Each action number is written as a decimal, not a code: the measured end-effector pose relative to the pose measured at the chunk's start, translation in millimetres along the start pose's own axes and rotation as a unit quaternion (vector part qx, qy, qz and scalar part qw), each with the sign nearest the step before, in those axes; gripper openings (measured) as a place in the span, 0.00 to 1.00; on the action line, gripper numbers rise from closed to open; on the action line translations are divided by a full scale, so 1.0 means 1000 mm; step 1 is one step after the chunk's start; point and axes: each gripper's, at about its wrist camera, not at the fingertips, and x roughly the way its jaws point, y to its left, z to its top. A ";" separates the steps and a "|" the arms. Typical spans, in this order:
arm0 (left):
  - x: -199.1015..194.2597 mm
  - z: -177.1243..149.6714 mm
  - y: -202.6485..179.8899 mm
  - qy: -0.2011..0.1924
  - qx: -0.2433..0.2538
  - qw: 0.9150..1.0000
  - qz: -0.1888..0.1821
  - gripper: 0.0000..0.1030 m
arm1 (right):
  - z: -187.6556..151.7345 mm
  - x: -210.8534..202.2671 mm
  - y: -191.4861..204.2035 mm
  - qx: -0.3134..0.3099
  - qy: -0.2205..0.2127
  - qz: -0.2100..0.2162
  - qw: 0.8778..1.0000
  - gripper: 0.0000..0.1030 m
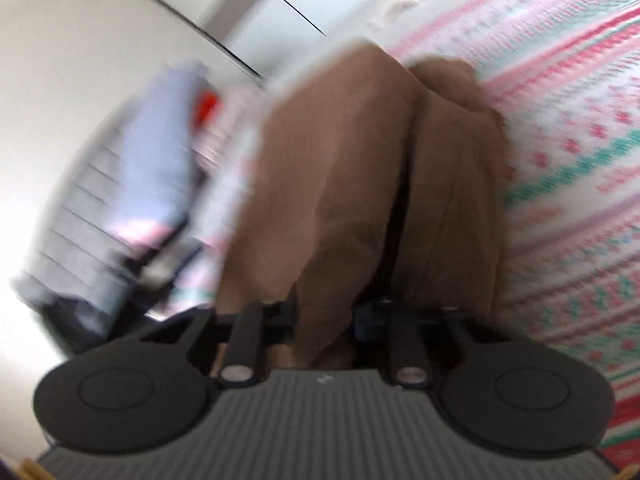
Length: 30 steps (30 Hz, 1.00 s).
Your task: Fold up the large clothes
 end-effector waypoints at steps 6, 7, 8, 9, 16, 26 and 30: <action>0.001 -0.011 -0.021 0.010 0.069 0.996 -0.046 0.89 | 0.005 -0.041 -0.037 0.163 -0.055 0.173 0.970 0.11; 0.004 -0.017 -0.028 0.024 0.088 0.994 -0.054 0.89 | 0.005 -0.043 -0.048 0.187 -0.050 0.159 0.968 0.11; 0.008 -0.024 -0.034 0.041 0.106 0.992 -0.061 0.89 | 0.002 -0.044 -0.061 0.207 -0.042 0.134 0.968 0.11; 0.013 -0.034 -0.041 0.056 0.131 0.988 -0.064 0.89 | 0.000 -0.044 -0.074 0.226 -0.029 0.104 0.968 0.11; 0.011 -0.081 -0.075 0.072 0.299 0.949 -0.076 0.87 | -0.021 -0.047 -0.107 0.223 0.020 0.026 0.974 0.13; -0.003 -0.032 -0.075 0.048 0.256 0.960 -0.101 0.89 | -0.005 -0.097 -0.016 0.017 -0.164 -0.084 0.983 0.52; 0.014 0.001 -0.071 0.023 0.242 0.968 -0.061 0.89 | 0.011 -0.068 0.019 -0.032 -0.217 -0.116 0.969 0.52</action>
